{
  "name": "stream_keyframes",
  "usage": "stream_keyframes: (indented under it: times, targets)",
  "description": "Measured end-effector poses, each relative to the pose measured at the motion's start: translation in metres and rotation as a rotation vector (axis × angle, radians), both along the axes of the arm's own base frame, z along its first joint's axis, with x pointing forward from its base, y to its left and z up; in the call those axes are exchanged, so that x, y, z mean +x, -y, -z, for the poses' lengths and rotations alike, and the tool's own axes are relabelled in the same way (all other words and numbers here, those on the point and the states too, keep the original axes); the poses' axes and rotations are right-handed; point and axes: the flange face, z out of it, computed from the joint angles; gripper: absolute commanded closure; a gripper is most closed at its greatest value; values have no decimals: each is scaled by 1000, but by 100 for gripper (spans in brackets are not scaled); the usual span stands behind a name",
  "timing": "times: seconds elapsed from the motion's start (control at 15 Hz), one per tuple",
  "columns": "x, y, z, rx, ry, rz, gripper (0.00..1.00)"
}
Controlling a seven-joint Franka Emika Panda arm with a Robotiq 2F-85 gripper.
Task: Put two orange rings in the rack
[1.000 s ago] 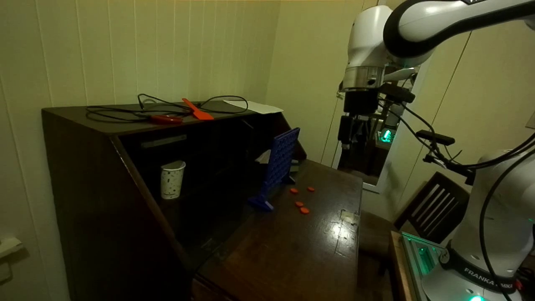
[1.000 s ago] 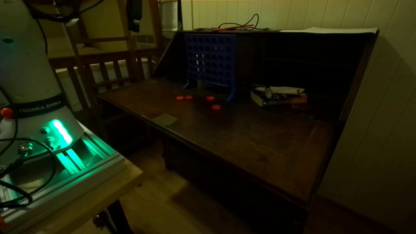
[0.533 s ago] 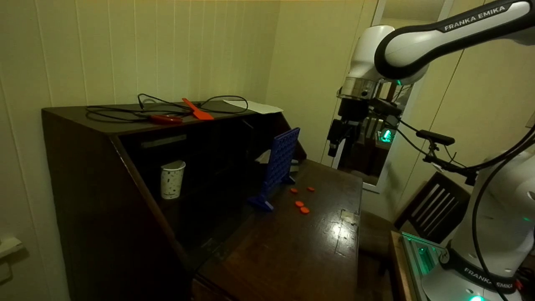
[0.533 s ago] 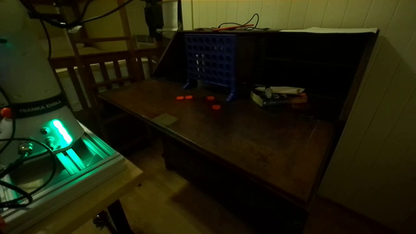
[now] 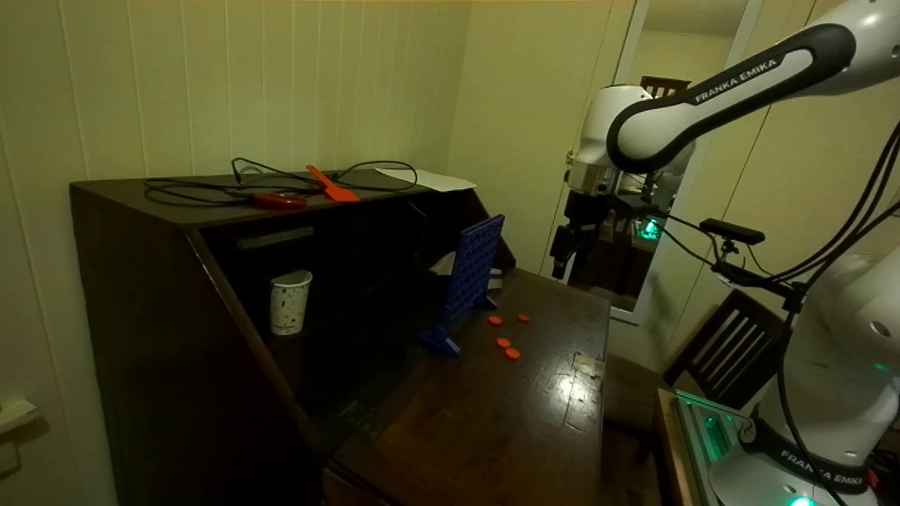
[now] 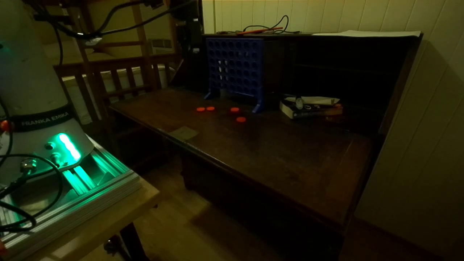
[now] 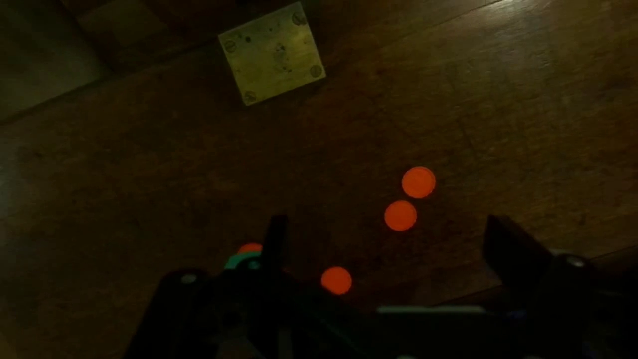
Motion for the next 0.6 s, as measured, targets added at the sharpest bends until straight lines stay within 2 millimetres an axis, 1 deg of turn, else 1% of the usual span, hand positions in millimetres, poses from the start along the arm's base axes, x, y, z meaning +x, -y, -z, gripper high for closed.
stream_keyframes:
  times: [0.4, 0.47, 0.6]
  targets:
    - [-23, 56, 37, 38, -61, 120, 0]
    - [-25, 60, 40, 42, -66, 130, 0]
    - [-24, 59, 40, 41, -67, 125, 0]
